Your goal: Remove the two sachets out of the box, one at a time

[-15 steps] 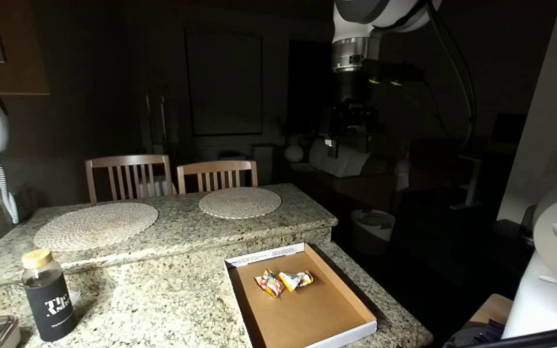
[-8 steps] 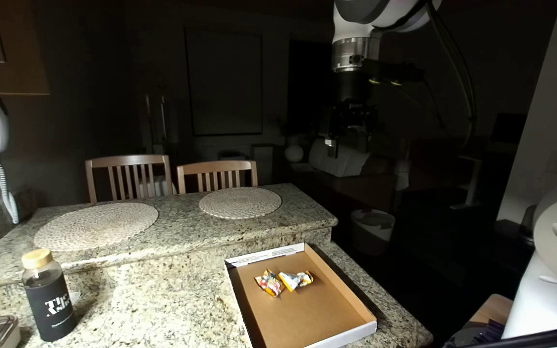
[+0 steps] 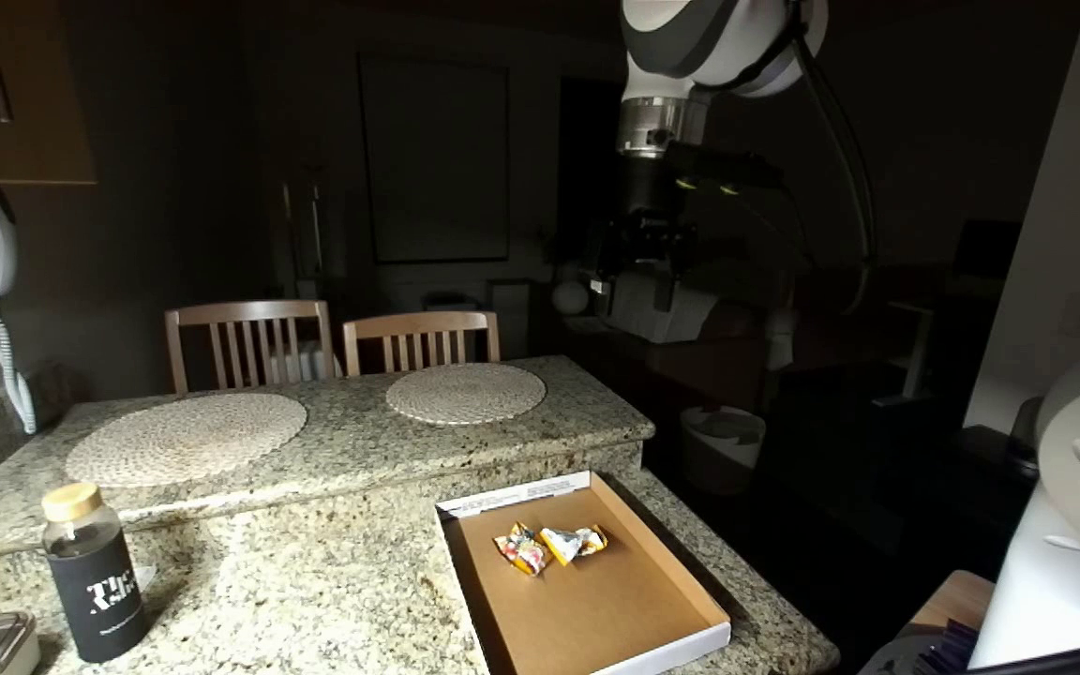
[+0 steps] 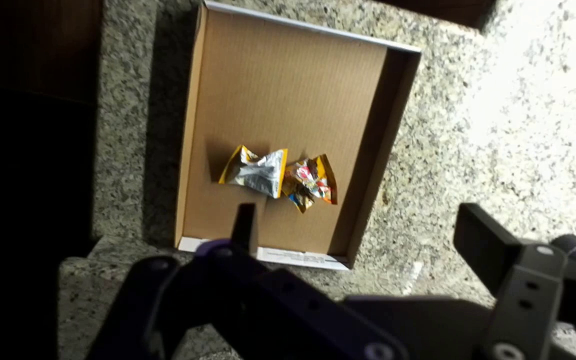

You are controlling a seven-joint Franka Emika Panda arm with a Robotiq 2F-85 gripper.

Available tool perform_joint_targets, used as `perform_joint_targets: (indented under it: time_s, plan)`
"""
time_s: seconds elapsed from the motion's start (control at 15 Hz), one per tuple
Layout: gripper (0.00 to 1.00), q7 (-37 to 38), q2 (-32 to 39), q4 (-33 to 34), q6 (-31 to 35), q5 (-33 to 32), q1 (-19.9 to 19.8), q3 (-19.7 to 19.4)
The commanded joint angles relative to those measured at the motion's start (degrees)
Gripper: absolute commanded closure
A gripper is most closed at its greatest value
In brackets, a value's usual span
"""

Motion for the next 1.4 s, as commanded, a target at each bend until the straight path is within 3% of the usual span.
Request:
perform_joint_targets:
  time_s: [0.0, 0.27, 0.53, 0.6, 0.8, 1.2, 1.33]
  plan:
    - [0.0, 2.0, 3.97, -1.71, 10.87, 3.88, 1.2, 0.65]
    - [0.0, 5.54, 15.42, 0.17, 16.39, 4.78, 1.35, 1.77]
    - [0.0, 8.4, 24.89, 2.14, 19.86, 9.57, 2.63, 2.51]
    - [0.0, 6.49, 21.02, 0.1, 18.66, 7.2, 2.03, 2.07]
    - [0.0, 7.38, 25.45, 2.13, 19.28, 8.11, 2.52, 2.33]
    - [0.0, 7.25, 26.49, 3.28, 19.67, 8.88, 2.51, 2.23]
    - [0.0, 7.93, 28.08, 3.41, 23.63, 10.18, 2.42, 2.09]
